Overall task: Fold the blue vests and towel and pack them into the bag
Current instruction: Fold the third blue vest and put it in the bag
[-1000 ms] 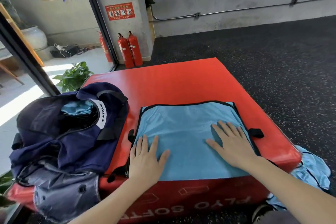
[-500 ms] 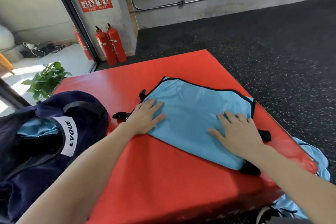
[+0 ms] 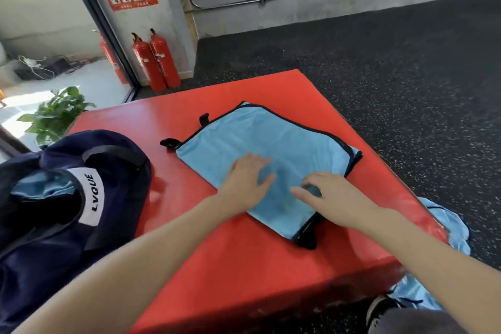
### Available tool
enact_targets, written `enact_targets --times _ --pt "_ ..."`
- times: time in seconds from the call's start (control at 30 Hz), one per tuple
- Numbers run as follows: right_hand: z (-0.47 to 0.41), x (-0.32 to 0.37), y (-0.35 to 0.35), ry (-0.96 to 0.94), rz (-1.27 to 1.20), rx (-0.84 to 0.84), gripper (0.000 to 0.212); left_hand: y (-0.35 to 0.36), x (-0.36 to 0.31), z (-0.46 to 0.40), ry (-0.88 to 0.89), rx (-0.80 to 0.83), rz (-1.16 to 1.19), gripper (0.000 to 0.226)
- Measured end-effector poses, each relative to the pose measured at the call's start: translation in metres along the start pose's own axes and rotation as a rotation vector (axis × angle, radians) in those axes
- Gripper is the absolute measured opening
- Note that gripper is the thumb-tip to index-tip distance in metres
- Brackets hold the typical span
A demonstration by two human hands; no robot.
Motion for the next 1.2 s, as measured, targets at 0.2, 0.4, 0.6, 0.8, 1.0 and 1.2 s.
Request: enact_targets --times 0.2,0.4,0.6,0.8,1.0,1.2 --pt "0.019 -0.018 -0.013 -0.036 0.125 -0.008 0.036 0.051 -0.066 0.064 -0.019 0.013 0.032 0.065" --pt "0.05 -0.028 -0.02 -0.017 0.102 0.007 0.046 0.05 -0.071 0.088 -0.023 0.105 -0.119 0.064" --pt "0.06 -0.016 -0.012 -0.053 0.147 0.019 0.058 0.029 -0.076 0.107 -0.041 0.067 -0.014 0.053" --pt "0.058 -0.013 -0.008 -0.046 0.112 0.056 0.053 0.025 -0.094 0.132 -0.075 -0.069 -0.004 0.026" --pt "0.062 -0.002 -0.005 -0.084 0.044 0.05 0.045 0.015 -0.055 0.157 -0.103 -0.053 0.003 0.031" --pt "0.068 0.004 -0.001 -0.149 0.093 0.076 0.02 -0.019 0.018 0.217 -0.151 -0.089 0.006 0.036"
Point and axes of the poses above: each hand's wrist, its own z-axis away from the middle knuckle, its own y-axis out of the palm, x = y × z, the point moved 6 cm from there along -z, towards the middle knuckle, and after that the axes turned 6 degrees about x, right-handed, at the moved point
